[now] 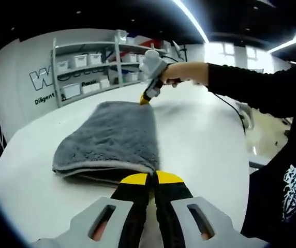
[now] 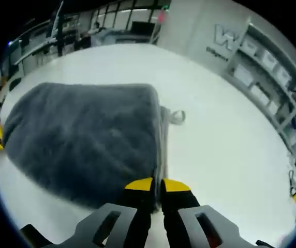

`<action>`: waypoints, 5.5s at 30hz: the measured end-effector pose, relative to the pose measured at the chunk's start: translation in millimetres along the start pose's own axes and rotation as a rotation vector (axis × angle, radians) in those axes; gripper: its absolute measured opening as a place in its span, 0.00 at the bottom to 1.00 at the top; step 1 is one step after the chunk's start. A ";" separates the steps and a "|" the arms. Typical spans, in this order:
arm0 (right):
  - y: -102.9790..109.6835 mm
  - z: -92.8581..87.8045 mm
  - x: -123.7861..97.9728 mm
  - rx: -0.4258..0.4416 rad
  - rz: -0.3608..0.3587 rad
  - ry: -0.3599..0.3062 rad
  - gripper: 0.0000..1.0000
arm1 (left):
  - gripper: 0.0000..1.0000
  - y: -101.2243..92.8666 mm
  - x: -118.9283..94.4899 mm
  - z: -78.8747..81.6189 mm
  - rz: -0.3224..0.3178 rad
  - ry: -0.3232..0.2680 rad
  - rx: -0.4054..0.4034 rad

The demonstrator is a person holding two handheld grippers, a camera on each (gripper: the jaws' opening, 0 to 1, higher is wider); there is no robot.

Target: Open the folded towel by lifting each exposed corner and separating the folded layers until the towel lies flat within the target outline without major curled edges

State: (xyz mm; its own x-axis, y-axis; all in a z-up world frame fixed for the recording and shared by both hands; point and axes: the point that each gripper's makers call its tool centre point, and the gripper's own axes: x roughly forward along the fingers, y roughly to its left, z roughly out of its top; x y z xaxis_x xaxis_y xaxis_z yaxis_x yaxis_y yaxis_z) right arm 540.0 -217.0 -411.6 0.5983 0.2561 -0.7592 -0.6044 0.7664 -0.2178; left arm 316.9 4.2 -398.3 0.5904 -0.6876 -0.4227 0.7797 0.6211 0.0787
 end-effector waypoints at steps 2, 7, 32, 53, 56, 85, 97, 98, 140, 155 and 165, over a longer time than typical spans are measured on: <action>1.2 1.5 1.9 -0.006 0.004 0.006 0.01 | 0.03 -3.9 0.6 0.2 -0.009 0.002 0.003; 3.9 8.0 7.9 -0.072 -0.022 0.027 0.01 | 0.03 -15.7 3.3 2.6 -0.033 0.004 0.018; 4.2 29.6 33.6 -0.153 0.040 0.117 0.00 | 0.02 -39.6 20.9 6.4 -0.034 0.051 0.086; 9.7 48.3 49.1 -0.354 0.057 0.186 0.00 | 0.01 -56.8 37.5 15.9 -0.040 0.078 0.159; 12.0 49.8 49.6 -0.366 0.055 0.191 0.00 | 0.01 -59.6 40.1 17.9 -0.047 0.076 0.162; 31.9 91.3 74.9 -0.620 0.092 0.194 0.00 | 0.02 -70.7 64.0 33.6 -0.119 0.065 0.203; 40.2 108.6 85.8 -0.590 0.155 0.154 0.00 | 0.02 -72.0 75.2 41.3 -0.145 0.065 0.200; 41.1 108.8 86.1 -0.593 0.154 0.155 0.00 | 0.02 -71.3 76.0 41.2 -0.147 0.066 0.200; 56.2 139.4 109.0 -0.543 0.145 0.125 0.00 | 0.01 -51.9 79.6 31.1 -0.161 0.087 0.160; 43.5 145.8 114.3 -0.581 0.114 0.138 0.00 | 0.03 -53.7 78.3 34.8 -0.142 0.039 0.213; 49.5 137.1 106.1 -0.608 0.112 0.082 0.00 | 0.34 -52.6 72.4 49.7 -0.116 -0.054 0.195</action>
State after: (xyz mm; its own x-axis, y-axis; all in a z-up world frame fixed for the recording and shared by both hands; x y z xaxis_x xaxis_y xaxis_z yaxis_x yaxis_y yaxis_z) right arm 645.6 -71.1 -418.8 0.4861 0.2507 -0.8371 -0.8670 0.2588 -0.4259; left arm 328.9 -96.9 -388.2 0.5006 -0.7726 -0.3904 0.8655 0.4561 0.2073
